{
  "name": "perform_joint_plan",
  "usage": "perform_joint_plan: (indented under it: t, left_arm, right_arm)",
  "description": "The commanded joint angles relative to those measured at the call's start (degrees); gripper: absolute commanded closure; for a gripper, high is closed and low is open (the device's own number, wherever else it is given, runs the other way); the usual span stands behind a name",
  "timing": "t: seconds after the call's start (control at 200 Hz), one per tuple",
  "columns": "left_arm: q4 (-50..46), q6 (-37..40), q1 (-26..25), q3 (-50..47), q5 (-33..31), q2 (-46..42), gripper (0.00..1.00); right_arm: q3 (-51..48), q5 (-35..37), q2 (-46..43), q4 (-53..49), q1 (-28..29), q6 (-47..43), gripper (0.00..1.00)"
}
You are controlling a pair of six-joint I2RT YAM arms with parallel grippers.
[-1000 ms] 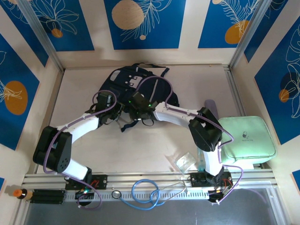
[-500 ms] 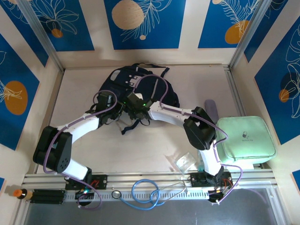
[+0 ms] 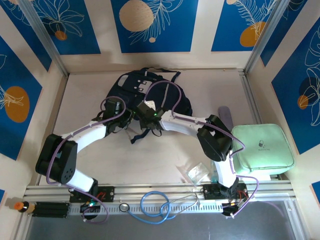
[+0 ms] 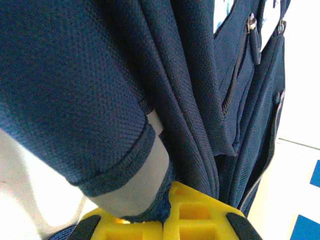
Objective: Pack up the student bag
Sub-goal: Zip the student bag at the top-center of the table.
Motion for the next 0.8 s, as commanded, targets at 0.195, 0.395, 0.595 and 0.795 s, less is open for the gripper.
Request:
perform_joint_plan:
  t: [0.195,0.395,0.595,0.795]
  left_arm:
    - [2.9,0.06,-0.35,3.08,1.61,-0.79,1.0]
    - [2.2,0.5,-0.35,4.23,2.39,-0.69,1.0]
    - [2.1,0.86,-0.37,4.14,2.54,-0.79,1.0]
    - [0.71,2.16,-0.04,4.46,1.17,-1.15,1.0]
  right_arm:
    - [-2.5,4.12,-0.91,-1.72,-2.23,-3.36,0.84]
    - [2.07,2.63,2.22,-0.8,-2.35,-5.51,0.81]
    - [0.08,4.21,1.01,-1.97,-2.55,-3.67,0.9]
    - [-9.22,3.17,-5.38,2.83,-3.34,-6.24,0.92]
